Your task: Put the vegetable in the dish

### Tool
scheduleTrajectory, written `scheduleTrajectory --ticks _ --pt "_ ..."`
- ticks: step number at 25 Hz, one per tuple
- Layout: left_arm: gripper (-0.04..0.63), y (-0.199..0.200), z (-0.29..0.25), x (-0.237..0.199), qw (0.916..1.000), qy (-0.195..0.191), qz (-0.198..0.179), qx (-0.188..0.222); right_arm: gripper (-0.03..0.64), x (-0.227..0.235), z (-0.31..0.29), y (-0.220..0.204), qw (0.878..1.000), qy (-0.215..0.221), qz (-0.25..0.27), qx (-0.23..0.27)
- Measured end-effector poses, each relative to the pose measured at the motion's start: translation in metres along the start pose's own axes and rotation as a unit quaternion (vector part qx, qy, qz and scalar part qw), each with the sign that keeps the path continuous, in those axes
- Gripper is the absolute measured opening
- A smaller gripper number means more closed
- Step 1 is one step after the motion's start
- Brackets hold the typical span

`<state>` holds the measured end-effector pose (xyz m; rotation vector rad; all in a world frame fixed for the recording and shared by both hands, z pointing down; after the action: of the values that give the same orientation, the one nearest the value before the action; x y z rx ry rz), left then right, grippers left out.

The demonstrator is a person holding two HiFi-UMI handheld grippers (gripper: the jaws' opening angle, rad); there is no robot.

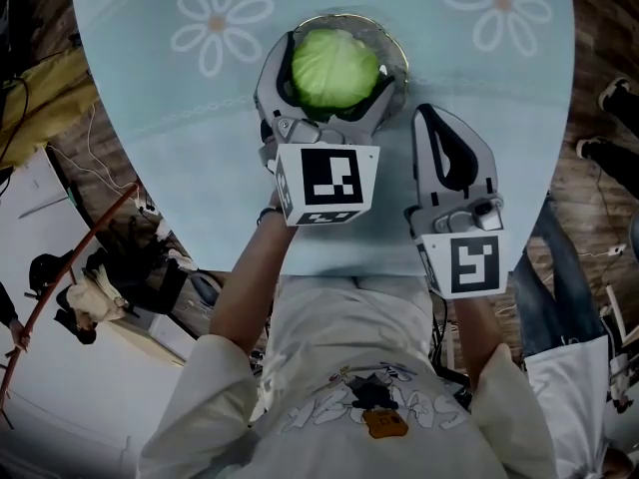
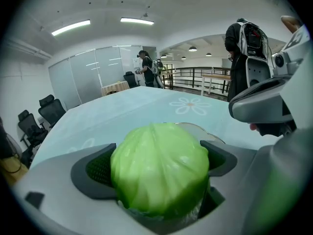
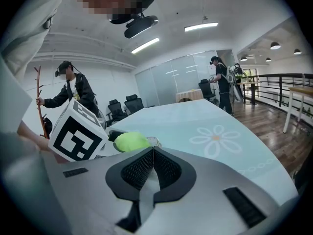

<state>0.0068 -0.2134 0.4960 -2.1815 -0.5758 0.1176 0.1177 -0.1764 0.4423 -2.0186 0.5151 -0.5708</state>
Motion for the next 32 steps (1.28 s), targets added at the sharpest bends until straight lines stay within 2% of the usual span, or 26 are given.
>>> scheduleTrajectory --ticks 7,10,13,20,26,29,32 --pt "0.545 -0.002 0.003 0.018 0.9992 -0.013 -0.036 -0.013 0.023 0.0 0.014 -0.003 1.0 -0.001 0.001 0.002" --pt "0.545 0.001 0.002 0.012 0.999 -0.016 -0.042 -0.008 0.022 -0.001 0.009 0.001 1.0 -0.002 0.002 0.0" --pt "0.545 0.011 0.006 0.01 0.9993 -0.024 -0.028 0.012 0.021 -0.002 0.006 0.003 1.0 -0.003 0.002 0.0" --pt "0.545 0.013 0.014 0.011 0.9993 -0.025 -0.023 0.018 0.022 -0.008 0.009 0.007 1.0 -0.007 0.0 0.001" --pt "0.545 0.021 0.028 0.007 0.9991 -0.024 -0.002 0.035 0.021 -0.011 0.02 0.01 1.0 -0.014 0.006 0.009" --pt "0.514 0.032 0.042 0.003 0.998 -0.028 0.004 0.056 0.021 -0.017 0.025 0.014 1.0 -0.017 0.008 0.014" --pt "0.428 0.039 0.062 0.0 0.9969 -0.024 0.008 0.074 0.021 -0.027 0.03 0.022 1.0 -0.018 0.015 0.02"
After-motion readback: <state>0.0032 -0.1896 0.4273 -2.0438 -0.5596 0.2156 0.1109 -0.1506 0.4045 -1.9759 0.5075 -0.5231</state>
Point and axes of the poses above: the fingertips, and each gripper's own axes: z backward along the fingers, x to its right, y out of its top, the point moved 4 cm from there along z, backward along the fingers, and after that the axes turned 1 degree about z, right-handed, at the moved point
